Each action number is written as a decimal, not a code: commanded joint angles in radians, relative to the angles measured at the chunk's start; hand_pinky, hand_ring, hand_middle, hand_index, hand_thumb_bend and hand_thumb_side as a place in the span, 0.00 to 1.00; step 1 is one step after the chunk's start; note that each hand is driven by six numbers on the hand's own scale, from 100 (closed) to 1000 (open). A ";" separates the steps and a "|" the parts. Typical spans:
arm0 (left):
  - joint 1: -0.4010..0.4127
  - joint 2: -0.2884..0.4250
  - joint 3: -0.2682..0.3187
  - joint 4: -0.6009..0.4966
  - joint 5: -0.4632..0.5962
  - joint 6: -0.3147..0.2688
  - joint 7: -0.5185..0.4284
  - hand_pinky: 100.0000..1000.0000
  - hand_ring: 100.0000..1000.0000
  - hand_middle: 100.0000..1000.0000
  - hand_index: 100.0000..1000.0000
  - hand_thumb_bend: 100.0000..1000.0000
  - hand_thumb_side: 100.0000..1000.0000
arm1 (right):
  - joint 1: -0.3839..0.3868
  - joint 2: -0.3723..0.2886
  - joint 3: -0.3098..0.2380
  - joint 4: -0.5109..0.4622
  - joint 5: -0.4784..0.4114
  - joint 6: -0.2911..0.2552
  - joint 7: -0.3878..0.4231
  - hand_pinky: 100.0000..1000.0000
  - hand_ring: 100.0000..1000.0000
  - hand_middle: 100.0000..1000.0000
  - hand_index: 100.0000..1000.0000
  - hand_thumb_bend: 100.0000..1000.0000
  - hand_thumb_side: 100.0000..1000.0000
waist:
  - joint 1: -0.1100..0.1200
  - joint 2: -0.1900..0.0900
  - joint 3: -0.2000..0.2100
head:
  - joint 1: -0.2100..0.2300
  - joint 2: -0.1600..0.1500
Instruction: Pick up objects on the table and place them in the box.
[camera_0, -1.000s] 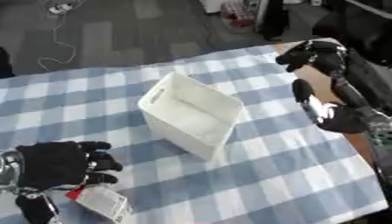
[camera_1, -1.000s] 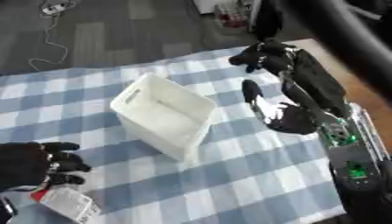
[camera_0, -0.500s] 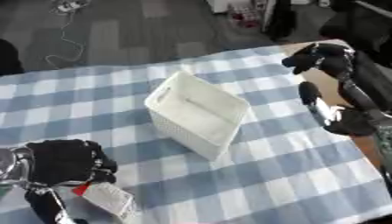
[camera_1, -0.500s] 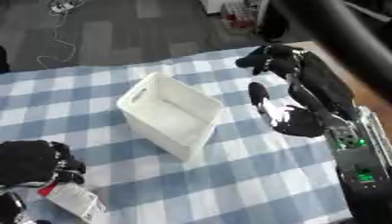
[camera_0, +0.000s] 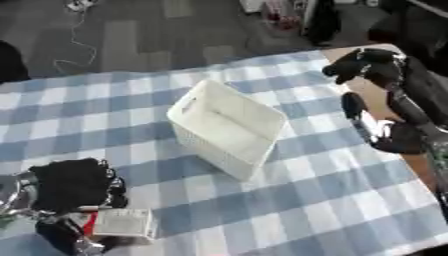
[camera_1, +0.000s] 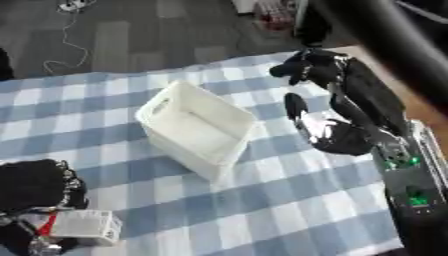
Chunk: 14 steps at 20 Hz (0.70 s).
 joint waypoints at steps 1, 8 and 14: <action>0.001 0.028 0.023 -0.030 0.009 -0.005 0.050 0.00 0.00 0.09 0.36 0.00 0.63 | -0.004 -0.017 -0.008 -0.014 0.001 -0.002 0.000 0.45 0.49 0.60 0.79 0.00 0.95 | 0.000 -0.010 0.002 | 0.010 -0.006; 0.020 0.064 0.060 -0.095 0.091 -0.020 0.085 0.00 0.00 0.06 0.34 0.00 0.59 | 0.000 -0.019 -0.008 -0.014 0.006 -0.004 0.003 0.45 0.49 0.60 0.79 0.00 0.96 | 0.000 -0.012 0.007 | 0.005 -0.010; 0.022 0.100 0.111 -0.209 0.168 0.040 0.045 0.00 0.00 0.06 0.34 0.00 0.76 | 0.002 -0.020 -0.011 -0.014 0.009 -0.003 0.000 0.45 0.49 0.60 0.79 0.00 0.97 | 0.001 -0.013 0.011 | 0.001 -0.006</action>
